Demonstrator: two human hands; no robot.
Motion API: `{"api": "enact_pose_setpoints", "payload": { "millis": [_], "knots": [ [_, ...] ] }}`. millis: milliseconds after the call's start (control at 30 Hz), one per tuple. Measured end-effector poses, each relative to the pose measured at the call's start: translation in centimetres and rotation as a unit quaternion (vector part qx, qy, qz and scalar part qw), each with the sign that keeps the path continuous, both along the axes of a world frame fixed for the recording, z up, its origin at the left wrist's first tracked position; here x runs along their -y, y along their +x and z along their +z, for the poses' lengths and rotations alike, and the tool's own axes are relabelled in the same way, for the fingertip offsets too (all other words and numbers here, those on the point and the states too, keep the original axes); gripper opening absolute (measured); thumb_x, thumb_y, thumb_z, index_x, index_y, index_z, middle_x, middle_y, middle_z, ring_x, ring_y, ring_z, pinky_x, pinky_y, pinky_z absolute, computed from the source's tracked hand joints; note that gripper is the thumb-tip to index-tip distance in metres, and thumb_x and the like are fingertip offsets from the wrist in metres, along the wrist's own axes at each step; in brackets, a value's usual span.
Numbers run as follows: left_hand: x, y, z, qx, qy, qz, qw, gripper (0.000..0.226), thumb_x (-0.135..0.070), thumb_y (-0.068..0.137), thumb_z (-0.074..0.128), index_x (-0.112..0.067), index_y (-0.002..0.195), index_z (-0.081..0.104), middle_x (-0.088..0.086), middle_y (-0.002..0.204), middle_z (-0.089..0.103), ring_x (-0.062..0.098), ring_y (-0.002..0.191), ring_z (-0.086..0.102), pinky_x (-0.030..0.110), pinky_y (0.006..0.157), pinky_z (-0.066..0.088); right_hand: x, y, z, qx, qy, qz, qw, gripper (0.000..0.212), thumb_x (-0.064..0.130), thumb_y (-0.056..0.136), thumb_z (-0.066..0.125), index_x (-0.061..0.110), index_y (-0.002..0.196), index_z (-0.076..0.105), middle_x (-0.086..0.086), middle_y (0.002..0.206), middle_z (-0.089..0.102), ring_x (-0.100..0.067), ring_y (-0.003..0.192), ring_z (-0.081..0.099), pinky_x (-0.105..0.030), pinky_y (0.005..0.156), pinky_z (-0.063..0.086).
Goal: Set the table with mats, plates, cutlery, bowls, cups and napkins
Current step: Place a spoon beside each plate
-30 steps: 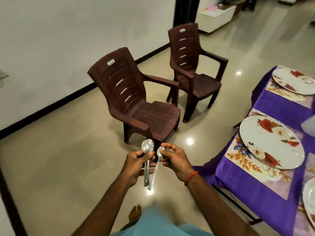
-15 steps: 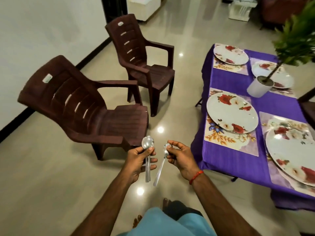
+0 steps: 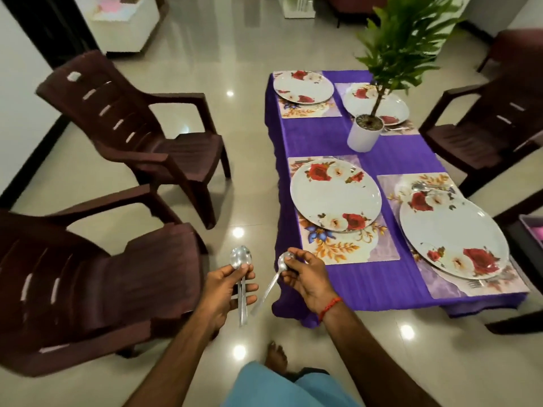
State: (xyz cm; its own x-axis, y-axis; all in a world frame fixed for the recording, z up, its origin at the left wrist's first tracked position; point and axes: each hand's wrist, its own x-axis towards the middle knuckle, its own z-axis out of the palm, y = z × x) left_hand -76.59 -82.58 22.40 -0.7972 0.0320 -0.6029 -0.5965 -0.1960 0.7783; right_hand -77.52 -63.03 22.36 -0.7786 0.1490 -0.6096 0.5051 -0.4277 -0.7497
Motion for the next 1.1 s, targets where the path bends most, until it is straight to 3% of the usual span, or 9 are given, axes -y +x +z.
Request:
{"api": "enact_pose_setpoints", "payload": {
  "millis": [300, 500, 767, 967, 1100],
  "knots": [
    [-5.5, -8.1, 0.2, 0.007, -0.01, -0.073, 0.997, 0.022, -0.024, 0.098, 0.069, -0.005, 0.105, 0.077, 0.014, 0.098, 0.077, 0.03, 0.082, 0.076, 0.042, 0.067, 0.062, -4.6, -3.8, -1.7, -0.011, -0.03, -0.123, 0.992, 0.025, 0.001, 0.091, 0.07, 0.003, 0.115, 0.066, -0.016, 0.09, 0.074, -0.02, 0.068, 0.066, -0.027, 0.058, 0.058],
    [-7.2, -12.8, 0.1, 0.011, -0.021, -0.119, 0.993, 0.022, -0.025, 0.097, 0.07, -0.005, 0.104, 0.078, 0.017, 0.101, 0.077, 0.034, 0.087, 0.075, 0.048, 0.074, 0.063, -7.1, -5.3, -2.5, -0.006, -0.042, -0.216, 0.976, 0.024, -0.003, 0.091, 0.068, 0.0, 0.114, 0.063, -0.019, 0.089, 0.068, -0.019, 0.062, 0.063, -0.027, 0.055, 0.058],
    [-12.0, -19.7, -0.1, 0.002, -0.028, -0.226, 0.974, 0.025, -0.027, 0.096, 0.069, -0.005, 0.107, 0.075, 0.011, 0.098, 0.079, 0.031, 0.089, 0.076, 0.05, 0.081, 0.063, -9.8, -7.5, -4.9, 0.026, 0.015, -0.327, 0.944, 0.028, 0.001, 0.09, 0.072, 0.004, 0.117, 0.067, -0.012, 0.084, 0.072, -0.017, 0.062, 0.063, -0.029, 0.057, 0.057],
    [-15.3, -24.7, -0.4, 0.015, 0.006, -0.285, 0.958, 0.025, -0.026, 0.096, 0.071, -0.005, 0.107, 0.076, 0.008, 0.095, 0.077, 0.031, 0.085, 0.075, 0.053, 0.084, 0.062, -11.0, -7.7, -6.8, 0.082, 0.106, -0.405, 0.904, 0.025, 0.008, 0.089, 0.075, 0.018, 0.111, 0.07, -0.009, 0.09, 0.076, -0.022, 0.073, 0.069, -0.04, 0.071, 0.062],
    [-16.0, -27.0, -0.9, 0.026, 0.002, -0.324, 0.946, 0.024, -0.026, 0.097, 0.069, -0.007, 0.109, 0.076, 0.007, 0.096, 0.077, 0.03, 0.086, 0.076, 0.052, 0.083, 0.062, -11.5, -7.7, -7.8, 0.104, 0.144, -0.427, 0.887, 0.028, 0.009, 0.09, 0.074, 0.02, 0.115, 0.07, -0.011, 0.09, 0.077, -0.02, 0.075, 0.072, -0.04, 0.072, 0.063]
  ]
}}
